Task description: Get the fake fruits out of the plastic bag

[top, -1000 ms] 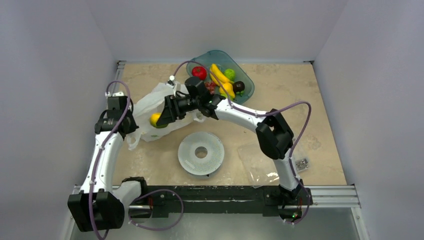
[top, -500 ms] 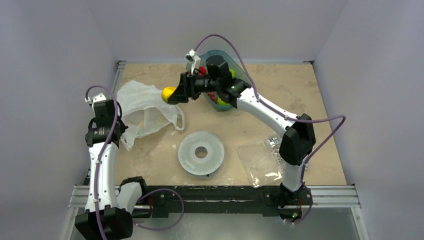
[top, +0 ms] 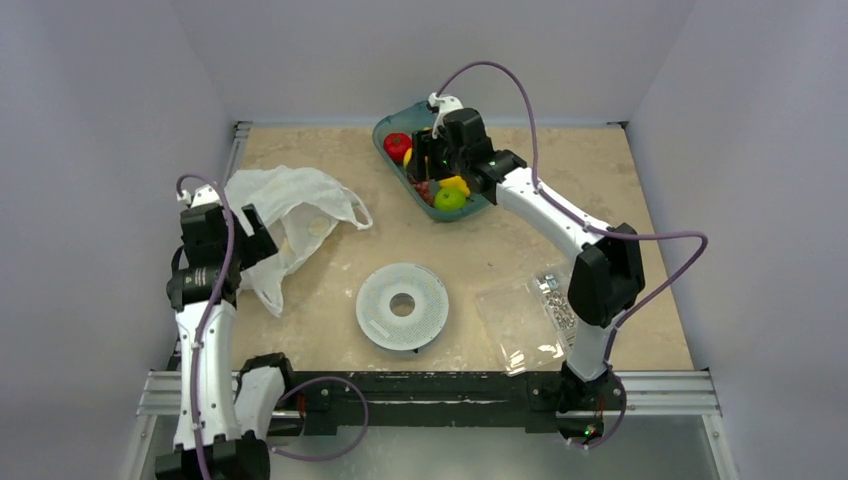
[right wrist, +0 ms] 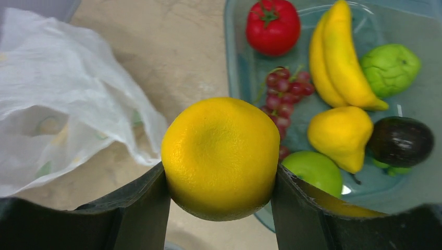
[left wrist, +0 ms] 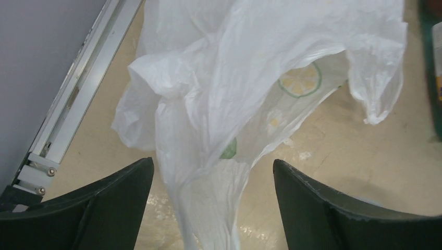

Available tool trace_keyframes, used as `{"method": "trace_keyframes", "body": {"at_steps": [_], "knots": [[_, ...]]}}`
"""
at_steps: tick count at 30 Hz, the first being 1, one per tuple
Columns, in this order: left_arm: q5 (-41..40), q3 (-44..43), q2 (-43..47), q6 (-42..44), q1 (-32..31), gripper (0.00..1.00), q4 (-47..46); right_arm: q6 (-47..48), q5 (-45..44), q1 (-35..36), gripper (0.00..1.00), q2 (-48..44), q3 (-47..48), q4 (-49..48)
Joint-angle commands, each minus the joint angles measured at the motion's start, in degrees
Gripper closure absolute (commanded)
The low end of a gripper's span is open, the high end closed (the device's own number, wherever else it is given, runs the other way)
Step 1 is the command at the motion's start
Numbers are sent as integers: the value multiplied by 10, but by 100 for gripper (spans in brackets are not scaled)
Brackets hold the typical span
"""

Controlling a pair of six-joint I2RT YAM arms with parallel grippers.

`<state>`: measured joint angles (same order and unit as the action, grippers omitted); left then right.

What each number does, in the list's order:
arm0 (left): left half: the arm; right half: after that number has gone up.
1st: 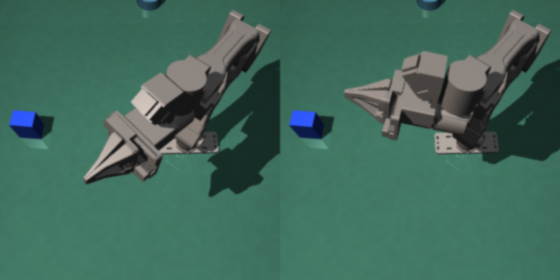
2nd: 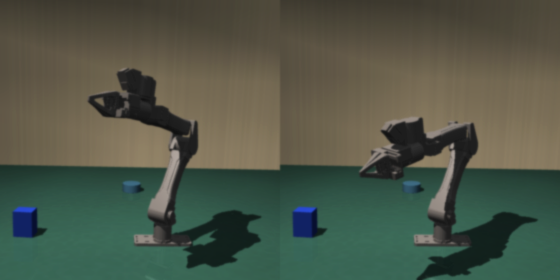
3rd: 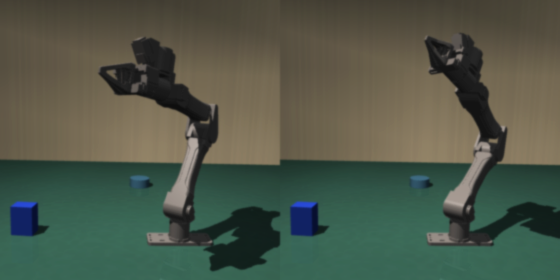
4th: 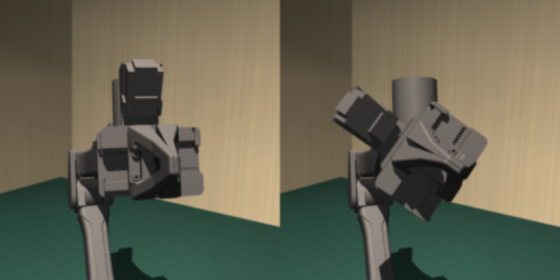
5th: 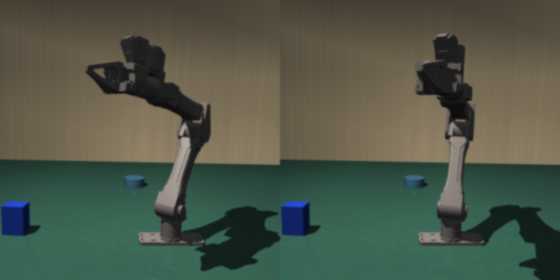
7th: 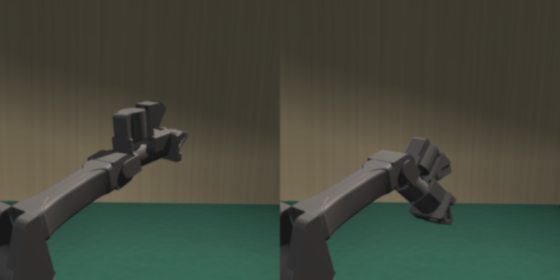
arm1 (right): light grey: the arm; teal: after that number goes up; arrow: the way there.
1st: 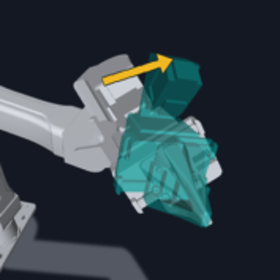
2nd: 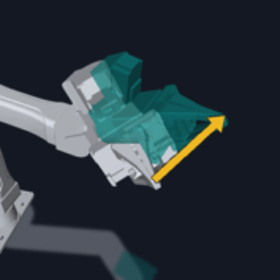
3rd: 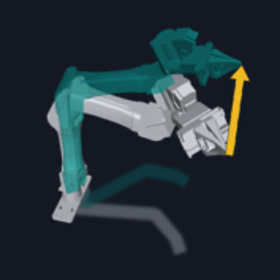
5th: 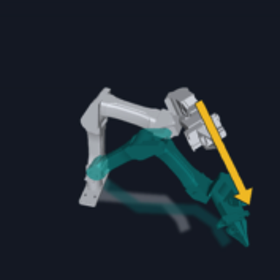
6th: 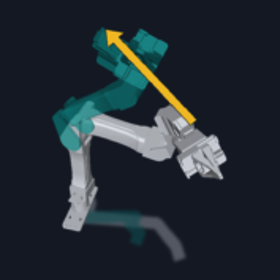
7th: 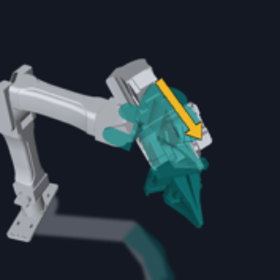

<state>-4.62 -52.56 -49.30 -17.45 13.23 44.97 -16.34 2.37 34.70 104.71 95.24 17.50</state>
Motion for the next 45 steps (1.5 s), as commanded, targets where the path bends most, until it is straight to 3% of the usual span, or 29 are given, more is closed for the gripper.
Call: {"method": "trace_keyframes", "body": {"at_steps": [1, 6, 12, 17, 27, 36, 45], "knots": [[28, 9, 65, 28, 5, 8, -39, 59, -127, -6, 86, 38, 40, 9], [15, 11, 105, 32, 5, 0, -41, 72, -159, -14, 77, 119, 125, 32], [61, 19, 139, 46, 5, 5, -60, 82, -175, -24, 60, 232, 249, 46], [126, 26, 148, 61, -9, 5, -79, 83, -148, -34, 55, 314, 352, 84], [220, 43, 140, 90, -101, 11, -118, 85, -143, -35, 21, 333, 341, 79], [219, 50, 157, 102, -153, 11, -117, 77, -178, -34, 2, 258, 296, 113], [237, 50, 170, 100, -157, 9, -118, 19, -202, -33, 1, 14, 67, 119]]}}
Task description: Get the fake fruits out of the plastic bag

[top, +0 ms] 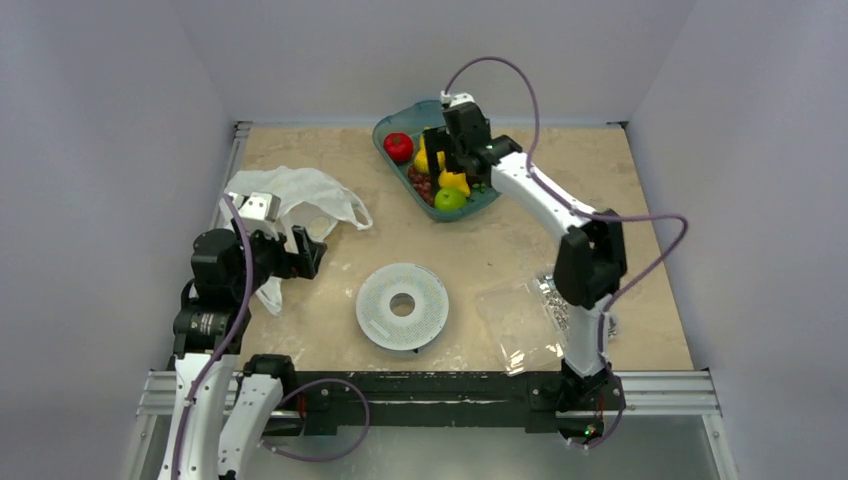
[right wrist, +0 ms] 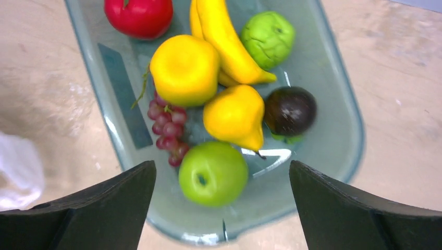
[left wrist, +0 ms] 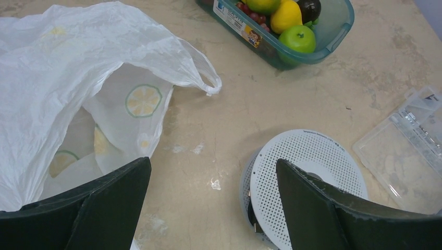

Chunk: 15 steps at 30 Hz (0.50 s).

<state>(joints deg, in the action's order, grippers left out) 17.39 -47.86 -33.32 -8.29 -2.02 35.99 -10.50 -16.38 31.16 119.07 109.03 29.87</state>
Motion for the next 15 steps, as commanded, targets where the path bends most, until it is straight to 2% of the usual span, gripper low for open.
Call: {"method": "trace_keyframes", "body": {"at_steps": [1, 7, 11, 15], "knots": [[18, 4, 13, 7, -5, 9, -29, -47, -7, 2, 1, -162, -102, -6], [17, -14, 28, -12, -5, 6, -18, -73, 28, 2, 1, -384, -247, 6], [-6, -70, 38, -52, -5, 4, 26, -75, 25, 2, 1, -504, -272, 48], [-20, -134, 53, -101, -5, 3, 73, -91, 32, 2, 1, -630, -309, 48]]}}
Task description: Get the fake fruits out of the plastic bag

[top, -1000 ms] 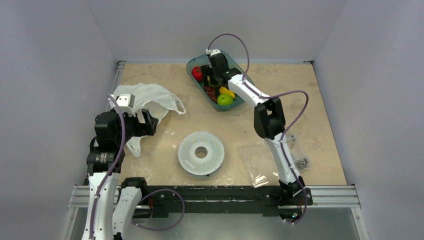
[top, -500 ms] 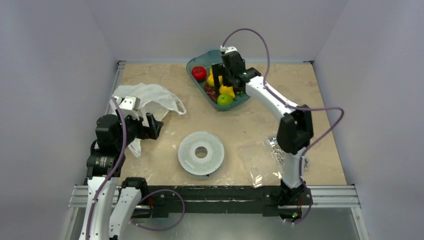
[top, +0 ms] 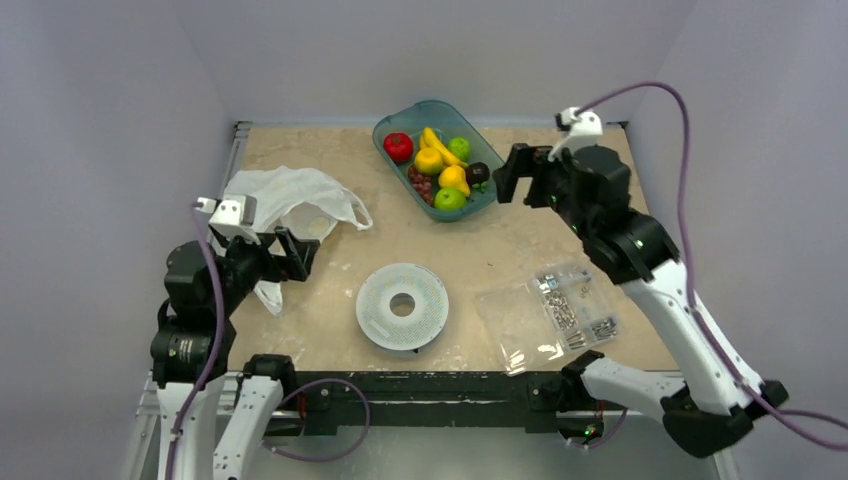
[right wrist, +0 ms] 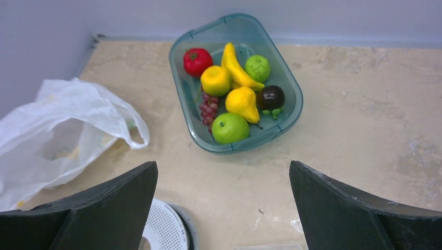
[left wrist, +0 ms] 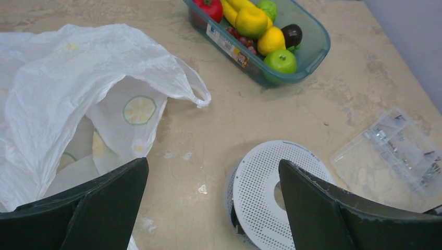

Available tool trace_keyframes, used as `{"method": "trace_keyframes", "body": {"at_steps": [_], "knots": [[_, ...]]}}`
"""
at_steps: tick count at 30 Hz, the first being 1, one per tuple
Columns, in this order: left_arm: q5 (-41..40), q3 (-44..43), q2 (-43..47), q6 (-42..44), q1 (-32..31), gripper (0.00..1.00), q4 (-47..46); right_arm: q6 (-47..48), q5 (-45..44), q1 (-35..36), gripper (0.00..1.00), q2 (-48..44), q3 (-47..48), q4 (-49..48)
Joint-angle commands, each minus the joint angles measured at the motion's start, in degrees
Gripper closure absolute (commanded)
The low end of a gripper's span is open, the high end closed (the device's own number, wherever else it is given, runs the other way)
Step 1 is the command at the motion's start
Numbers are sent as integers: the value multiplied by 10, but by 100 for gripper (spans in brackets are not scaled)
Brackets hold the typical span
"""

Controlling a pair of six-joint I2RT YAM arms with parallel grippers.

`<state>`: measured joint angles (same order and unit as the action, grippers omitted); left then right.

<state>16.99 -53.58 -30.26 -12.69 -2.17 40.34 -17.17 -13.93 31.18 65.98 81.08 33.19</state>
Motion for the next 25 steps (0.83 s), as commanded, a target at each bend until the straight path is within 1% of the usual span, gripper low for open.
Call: {"method": "trace_keyframes", "body": {"at_steps": [1, 6, 10, 15, 20, 25], "knots": [[-19, -88, 29, -68, -3, 2, 37, -28, 1, 2, 1, -130, -39, 14], [-39, -102, 71, -115, -4, 0, 38, -37, -48, 2, 1, -287, -95, -6], [-37, -111, 86, -132, -4, 0, 36, -34, -109, 2, 1, -367, -113, -7], [-38, -131, 87, -138, -4, 0, 49, -47, -140, 2, 1, -394, -112, 12], [-41, -138, 91, -139, -4, 0, 56, -60, -145, 2, 1, -390, -111, 19], [-45, -137, 89, -136, -4, 0, 67, -48, -146, 1, 1, -382, -106, 32]]}}
